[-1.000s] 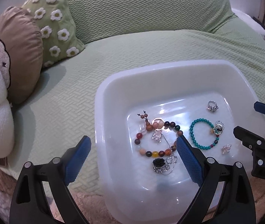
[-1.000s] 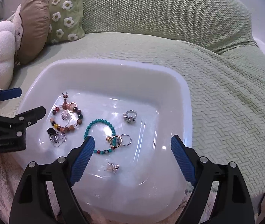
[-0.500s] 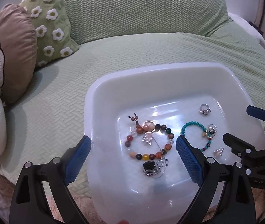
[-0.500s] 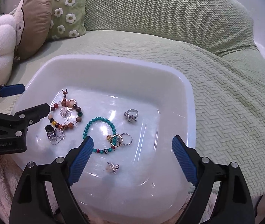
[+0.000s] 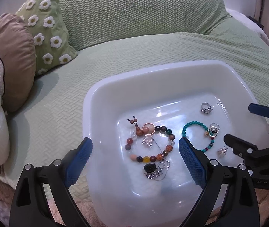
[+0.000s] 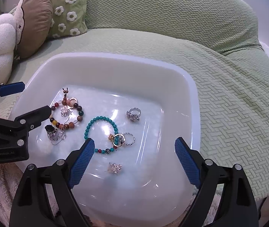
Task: Organize jewelry
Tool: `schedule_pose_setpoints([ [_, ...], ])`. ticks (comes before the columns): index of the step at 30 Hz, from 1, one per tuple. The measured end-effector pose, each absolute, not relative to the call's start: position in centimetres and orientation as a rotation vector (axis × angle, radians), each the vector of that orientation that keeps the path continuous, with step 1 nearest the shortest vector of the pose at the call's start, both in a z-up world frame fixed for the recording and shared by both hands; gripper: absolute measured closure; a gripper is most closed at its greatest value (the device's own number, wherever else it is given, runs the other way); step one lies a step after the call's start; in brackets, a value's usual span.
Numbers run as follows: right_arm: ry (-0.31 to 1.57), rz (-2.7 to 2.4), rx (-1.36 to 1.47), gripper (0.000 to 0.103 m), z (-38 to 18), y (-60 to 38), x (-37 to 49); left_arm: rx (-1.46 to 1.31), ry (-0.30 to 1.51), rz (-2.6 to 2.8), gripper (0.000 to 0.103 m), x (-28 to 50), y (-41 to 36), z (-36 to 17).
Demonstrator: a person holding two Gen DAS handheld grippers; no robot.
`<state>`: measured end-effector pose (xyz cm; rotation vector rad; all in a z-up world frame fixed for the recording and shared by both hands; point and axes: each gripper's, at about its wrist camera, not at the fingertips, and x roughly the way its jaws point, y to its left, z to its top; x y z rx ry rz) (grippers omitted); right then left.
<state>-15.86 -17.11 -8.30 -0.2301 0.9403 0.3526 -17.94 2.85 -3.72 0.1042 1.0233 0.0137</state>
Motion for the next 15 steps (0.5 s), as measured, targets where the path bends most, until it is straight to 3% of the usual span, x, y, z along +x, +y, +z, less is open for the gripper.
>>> schedule_pose_setpoints([
  [15, 0.944, 0.355, -0.222, 0.017, -8.46, -17.26, -16.09, 0.086, 1.042, 0.033, 0.015, -17.64, 3.28, -4.04],
])
